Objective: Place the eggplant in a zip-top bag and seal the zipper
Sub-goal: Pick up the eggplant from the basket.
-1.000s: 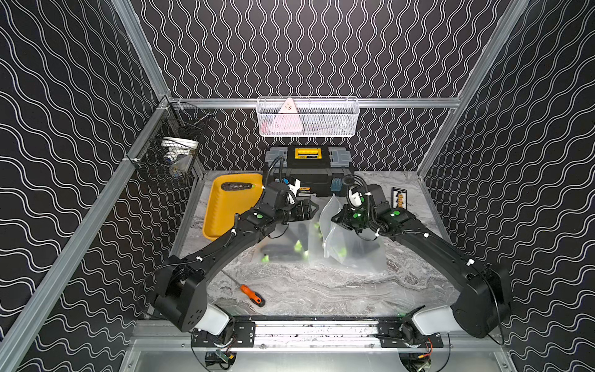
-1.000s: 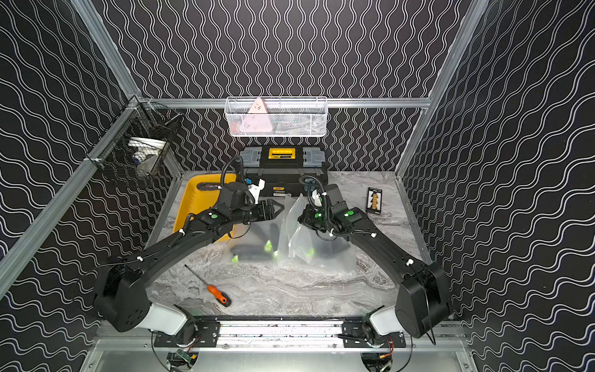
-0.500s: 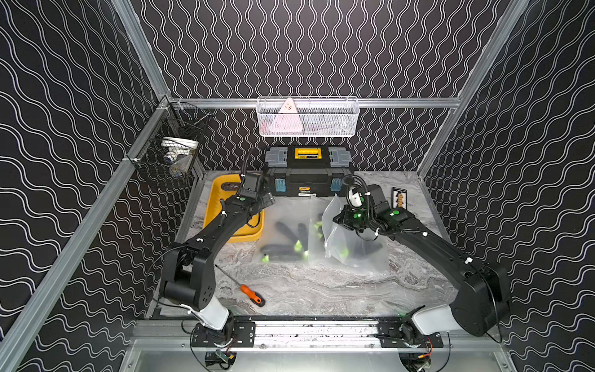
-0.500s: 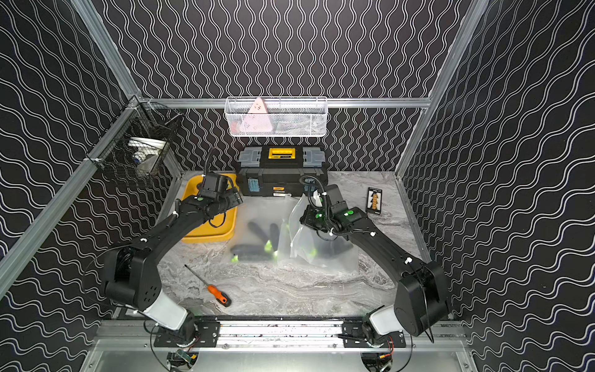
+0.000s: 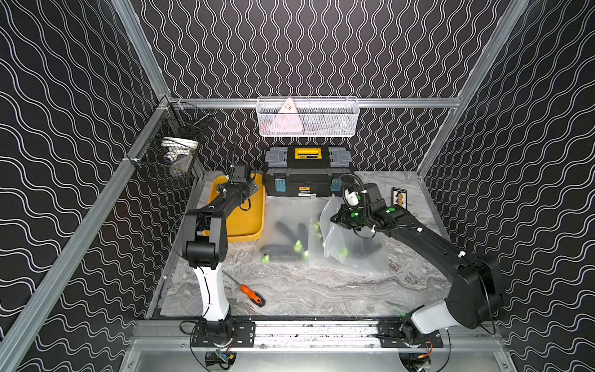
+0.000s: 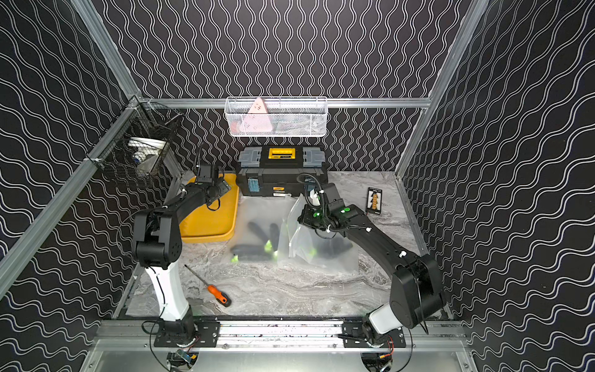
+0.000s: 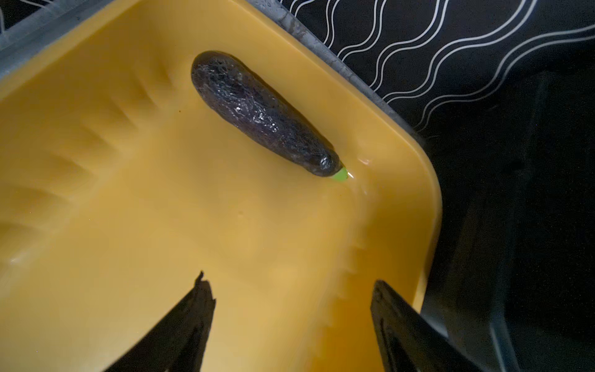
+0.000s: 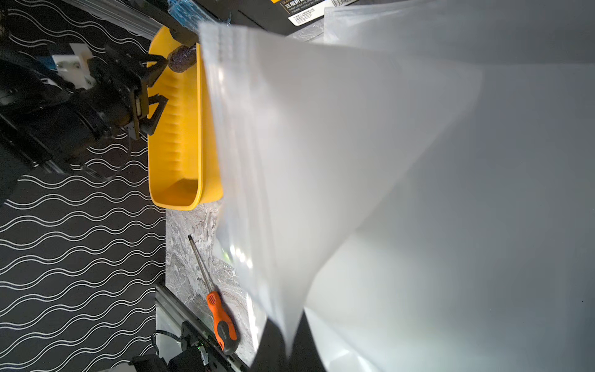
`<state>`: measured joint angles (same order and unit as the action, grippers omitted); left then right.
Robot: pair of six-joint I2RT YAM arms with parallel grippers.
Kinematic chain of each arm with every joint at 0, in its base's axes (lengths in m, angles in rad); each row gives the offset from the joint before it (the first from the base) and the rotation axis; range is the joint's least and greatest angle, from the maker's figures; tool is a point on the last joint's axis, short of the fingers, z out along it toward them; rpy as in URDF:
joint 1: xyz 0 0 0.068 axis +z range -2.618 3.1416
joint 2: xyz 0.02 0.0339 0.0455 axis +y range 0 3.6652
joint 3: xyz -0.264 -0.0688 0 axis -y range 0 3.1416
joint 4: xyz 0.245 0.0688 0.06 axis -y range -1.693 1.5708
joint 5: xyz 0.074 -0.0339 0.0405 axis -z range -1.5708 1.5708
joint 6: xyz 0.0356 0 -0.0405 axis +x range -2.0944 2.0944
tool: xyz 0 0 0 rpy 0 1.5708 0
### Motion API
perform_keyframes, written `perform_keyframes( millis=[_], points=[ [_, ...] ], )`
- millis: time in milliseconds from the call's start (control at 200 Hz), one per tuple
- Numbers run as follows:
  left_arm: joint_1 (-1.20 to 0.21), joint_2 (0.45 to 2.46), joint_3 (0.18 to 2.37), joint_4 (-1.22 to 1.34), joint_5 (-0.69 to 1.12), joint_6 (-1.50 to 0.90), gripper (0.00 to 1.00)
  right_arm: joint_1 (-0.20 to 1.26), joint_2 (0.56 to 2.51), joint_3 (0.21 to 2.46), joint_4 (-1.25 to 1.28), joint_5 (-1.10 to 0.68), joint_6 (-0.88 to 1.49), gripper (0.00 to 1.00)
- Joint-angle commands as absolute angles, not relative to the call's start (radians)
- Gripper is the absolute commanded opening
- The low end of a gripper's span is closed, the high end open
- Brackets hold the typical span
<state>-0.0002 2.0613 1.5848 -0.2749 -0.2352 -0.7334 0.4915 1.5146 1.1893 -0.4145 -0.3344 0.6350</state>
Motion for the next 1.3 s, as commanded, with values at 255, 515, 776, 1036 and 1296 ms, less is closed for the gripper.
perform_keyframes(
  millis=[255,515,776,1036,1296],
  points=[
    [0.048,2.237,1.723,-0.195,-0.215,-0.729,0.83,0.471,1.547,1.178,-0.394,-0.349,0.587,0.06],
    [0.082,2.29,1.759,-0.15,-0.177,-0.762,0.83,0.446,1.577,1.156,-0.355,-0.384,0.591,0.06],
    [0.1,2.349,1.831,-0.159,-0.158,-0.776,0.82,0.419,1.596,1.14,-0.338,-0.409,0.591,0.07],
    [0.101,2.392,1.873,-0.16,-0.138,-0.784,0.79,0.408,1.611,1.139,-0.323,-0.428,0.595,0.07],
    [0.106,2.43,1.904,-0.184,-0.121,-0.787,0.69,0.399,1.608,1.103,-0.313,-0.436,0.599,0.07]
  ],
)
